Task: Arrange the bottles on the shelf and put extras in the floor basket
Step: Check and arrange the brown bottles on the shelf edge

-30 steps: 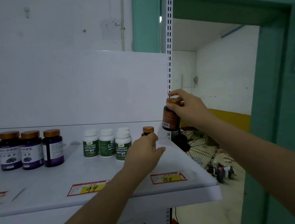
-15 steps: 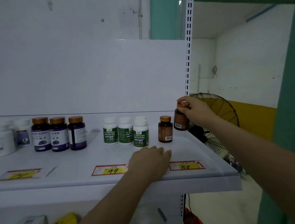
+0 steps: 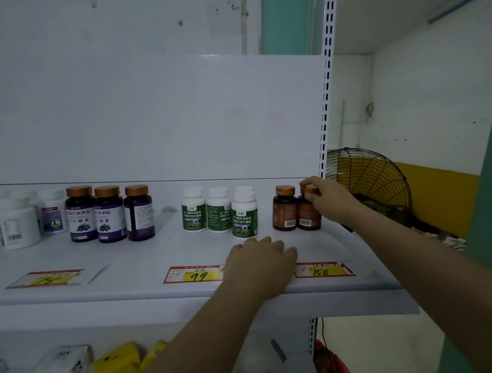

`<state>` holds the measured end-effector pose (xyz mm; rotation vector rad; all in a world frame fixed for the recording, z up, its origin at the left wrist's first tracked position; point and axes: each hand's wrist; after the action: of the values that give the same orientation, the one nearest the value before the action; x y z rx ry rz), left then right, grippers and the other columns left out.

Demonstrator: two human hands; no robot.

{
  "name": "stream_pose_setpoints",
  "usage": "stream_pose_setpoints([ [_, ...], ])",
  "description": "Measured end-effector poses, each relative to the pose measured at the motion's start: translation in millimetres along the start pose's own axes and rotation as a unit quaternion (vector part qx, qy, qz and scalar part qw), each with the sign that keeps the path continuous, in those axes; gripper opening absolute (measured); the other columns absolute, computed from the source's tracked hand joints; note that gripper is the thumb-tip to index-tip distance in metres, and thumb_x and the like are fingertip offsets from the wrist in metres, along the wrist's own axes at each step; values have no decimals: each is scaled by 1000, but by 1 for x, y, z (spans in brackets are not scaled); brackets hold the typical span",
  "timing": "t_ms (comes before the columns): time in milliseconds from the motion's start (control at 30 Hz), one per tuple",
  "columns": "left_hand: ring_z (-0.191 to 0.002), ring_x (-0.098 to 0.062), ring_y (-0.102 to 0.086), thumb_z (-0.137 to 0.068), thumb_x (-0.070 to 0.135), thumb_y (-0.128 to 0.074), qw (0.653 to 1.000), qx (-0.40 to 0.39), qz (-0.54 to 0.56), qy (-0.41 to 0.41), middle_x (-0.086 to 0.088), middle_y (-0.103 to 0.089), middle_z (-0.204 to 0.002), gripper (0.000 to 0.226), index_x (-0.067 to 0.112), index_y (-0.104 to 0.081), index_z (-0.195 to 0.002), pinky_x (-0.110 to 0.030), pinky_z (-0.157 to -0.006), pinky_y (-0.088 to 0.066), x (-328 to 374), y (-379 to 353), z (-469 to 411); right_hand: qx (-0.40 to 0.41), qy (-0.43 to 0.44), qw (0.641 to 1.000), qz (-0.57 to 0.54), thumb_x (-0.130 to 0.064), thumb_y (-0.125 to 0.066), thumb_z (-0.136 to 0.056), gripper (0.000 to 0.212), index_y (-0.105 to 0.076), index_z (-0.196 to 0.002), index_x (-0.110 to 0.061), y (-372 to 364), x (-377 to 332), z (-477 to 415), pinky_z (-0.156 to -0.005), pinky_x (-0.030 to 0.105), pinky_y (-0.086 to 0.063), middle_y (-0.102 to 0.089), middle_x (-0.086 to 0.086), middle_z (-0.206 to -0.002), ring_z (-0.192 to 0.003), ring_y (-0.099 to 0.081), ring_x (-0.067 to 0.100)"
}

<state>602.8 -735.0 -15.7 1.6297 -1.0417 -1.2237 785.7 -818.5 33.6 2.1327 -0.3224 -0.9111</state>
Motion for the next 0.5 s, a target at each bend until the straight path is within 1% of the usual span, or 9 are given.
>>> stream_pose_setpoints([
  [100,-125,-37,-41,-97,26,-38,1000,1,1,-1,-15,-44,-136,42,15,-35,-138,-52,-99,-40,0,-1,-1,-25,0,1000,9,-14,-47,-98,38,-48,-135,-20,3,1,-2,-83,29,-43,-52,13,-132,-113,-50,26],
  [167,-126,-35,-40,-98,27,-37,1000,-1,14,7,-14,-44,-137,42,14,-36,-138,-51,-100,-39,-1,-2,-3,-42,-3,999,25,-16,-46,-99,41,-43,-140,-23,5,2,-2,-85,29,-42,-50,12,-135,-117,-49,26],
  [267,-129,-35,-38,-98,27,-34,1000,-2,21,10,-14,-44,-138,42,14,-36,-137,-51,-101,-38,-1,-3,-3,-66,-14,997,45,-18,-45,-100,51,-30,-147,-28,6,2,2,-96,32,-40,-43,12,-144,-127,-44,29],
  [367,-129,-35,-38,-98,26,-34,1000,-3,22,11,-14,-44,-137,42,14,-36,-138,-50,-101,-38,-1,-3,-2,-54,-6,998,45,-15,-46,-99,56,-25,-150,-27,6,3,6,-103,34,-35,-36,10,-150,-133,-38,30],
  [500,-126,-34,-39,-98,26,-32,999,-7,40,24,-14,-44,-137,42,14,-37,-138,-49,-100,-37,-1,-2,-2,-50,-8,997,50,-16,-48,-98,57,-24,-150,-23,5,1,10,-105,36,-34,-35,11,-151,-134,-37,30],
])
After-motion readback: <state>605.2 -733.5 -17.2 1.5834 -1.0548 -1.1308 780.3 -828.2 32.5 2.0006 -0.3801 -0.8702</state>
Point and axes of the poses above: each hand's wrist, its own z-axis away from the middle knuckle, its own y-axis out of the back of the hand, x = y × z
